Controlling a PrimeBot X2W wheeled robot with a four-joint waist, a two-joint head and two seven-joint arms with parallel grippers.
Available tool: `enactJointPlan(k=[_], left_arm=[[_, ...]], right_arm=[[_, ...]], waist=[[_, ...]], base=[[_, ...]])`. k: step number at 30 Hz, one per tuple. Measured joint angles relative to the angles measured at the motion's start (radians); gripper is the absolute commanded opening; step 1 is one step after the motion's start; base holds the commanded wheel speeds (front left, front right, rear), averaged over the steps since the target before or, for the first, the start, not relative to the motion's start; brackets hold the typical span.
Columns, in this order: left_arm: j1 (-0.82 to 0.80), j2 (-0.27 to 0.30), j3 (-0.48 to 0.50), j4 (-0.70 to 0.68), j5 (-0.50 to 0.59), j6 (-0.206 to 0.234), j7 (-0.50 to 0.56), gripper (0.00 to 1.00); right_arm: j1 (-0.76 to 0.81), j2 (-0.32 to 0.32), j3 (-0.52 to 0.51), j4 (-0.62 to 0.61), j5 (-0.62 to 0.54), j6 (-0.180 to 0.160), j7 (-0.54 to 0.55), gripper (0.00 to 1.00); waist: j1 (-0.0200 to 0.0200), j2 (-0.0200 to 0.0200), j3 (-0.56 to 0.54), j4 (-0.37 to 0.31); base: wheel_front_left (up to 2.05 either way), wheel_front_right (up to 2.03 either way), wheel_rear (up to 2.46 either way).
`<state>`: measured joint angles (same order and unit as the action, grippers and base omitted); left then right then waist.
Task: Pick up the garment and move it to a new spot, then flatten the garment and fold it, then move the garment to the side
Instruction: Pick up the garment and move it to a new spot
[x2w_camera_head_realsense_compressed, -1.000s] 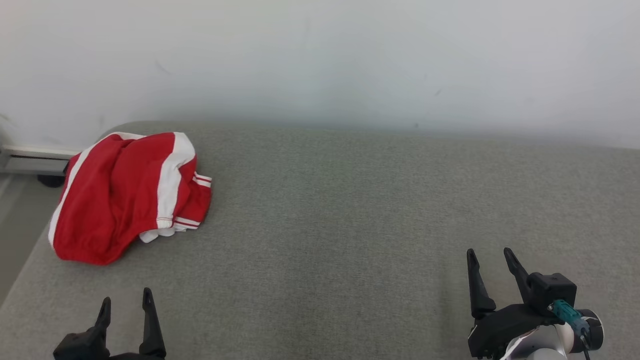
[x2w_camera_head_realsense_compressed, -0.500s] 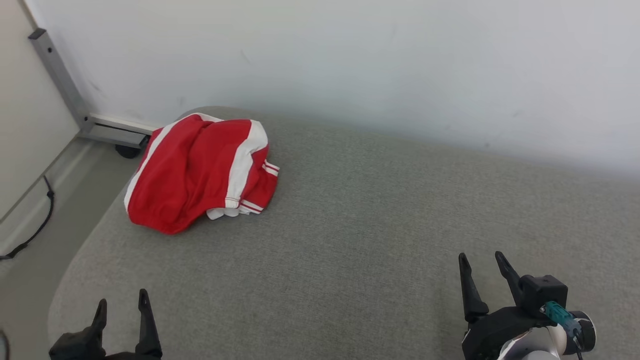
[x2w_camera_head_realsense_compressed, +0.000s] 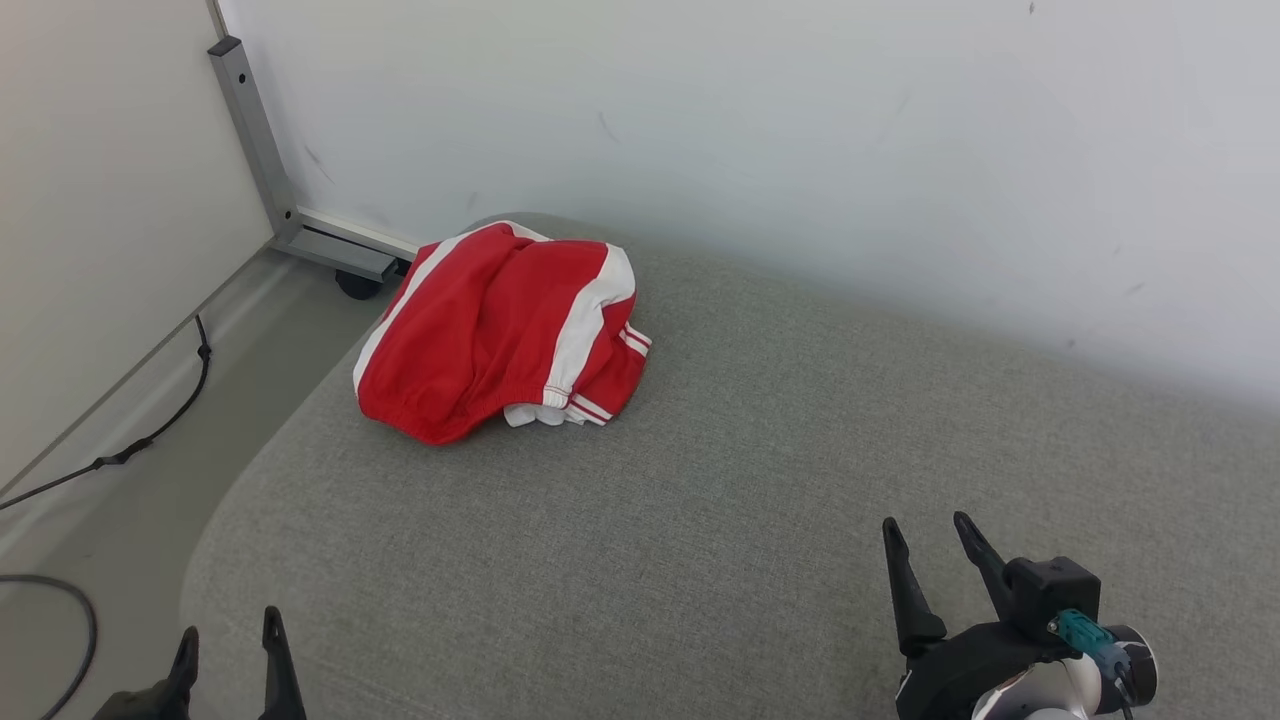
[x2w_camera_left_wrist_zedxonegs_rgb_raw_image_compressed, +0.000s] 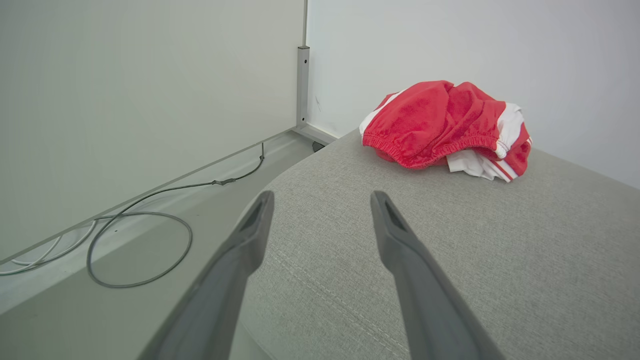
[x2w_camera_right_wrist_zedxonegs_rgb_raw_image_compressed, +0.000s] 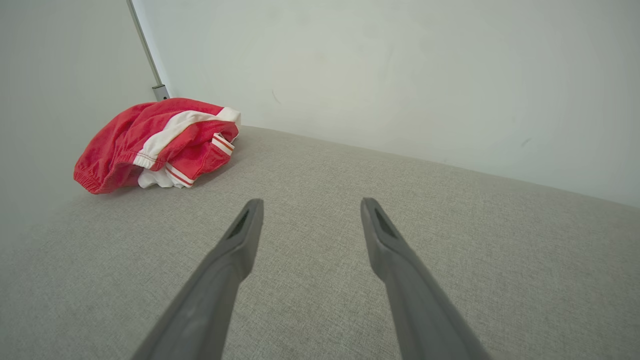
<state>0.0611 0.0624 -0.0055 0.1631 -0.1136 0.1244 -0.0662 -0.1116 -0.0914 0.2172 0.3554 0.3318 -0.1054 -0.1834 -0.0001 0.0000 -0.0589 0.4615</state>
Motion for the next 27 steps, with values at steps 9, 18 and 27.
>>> enactJointPlan(k=[9,18,27], left_arm=[[-0.006,0.005,-0.001,-0.016,-0.032,-0.021,0.012,1.0],[-0.189,0.08,-0.009,0.003,-0.074,-0.128,0.087,1.0],[-0.453,0.129,-0.004,0.138,-0.153,-0.214,0.202,1.0]], right_arm=[[-0.004,0.004,0.015,0.007,0.0,0.006,0.009,1.0],[-0.005,-0.001,0.016,0.003,0.0,0.009,0.017,1.0],[-0.04,-0.019,0.02,-0.019,-0.001,0.018,0.035,1.0]], waist=[[0.0,0.0,-0.001,-0.017],[0.0,0.0,0.024,-0.064],[0.0003,0.0001,0.085,-0.105]], base=[[0.0,0.0,0.0],[0.0,0.0,0.0],[0.0,0.0,0.0]])
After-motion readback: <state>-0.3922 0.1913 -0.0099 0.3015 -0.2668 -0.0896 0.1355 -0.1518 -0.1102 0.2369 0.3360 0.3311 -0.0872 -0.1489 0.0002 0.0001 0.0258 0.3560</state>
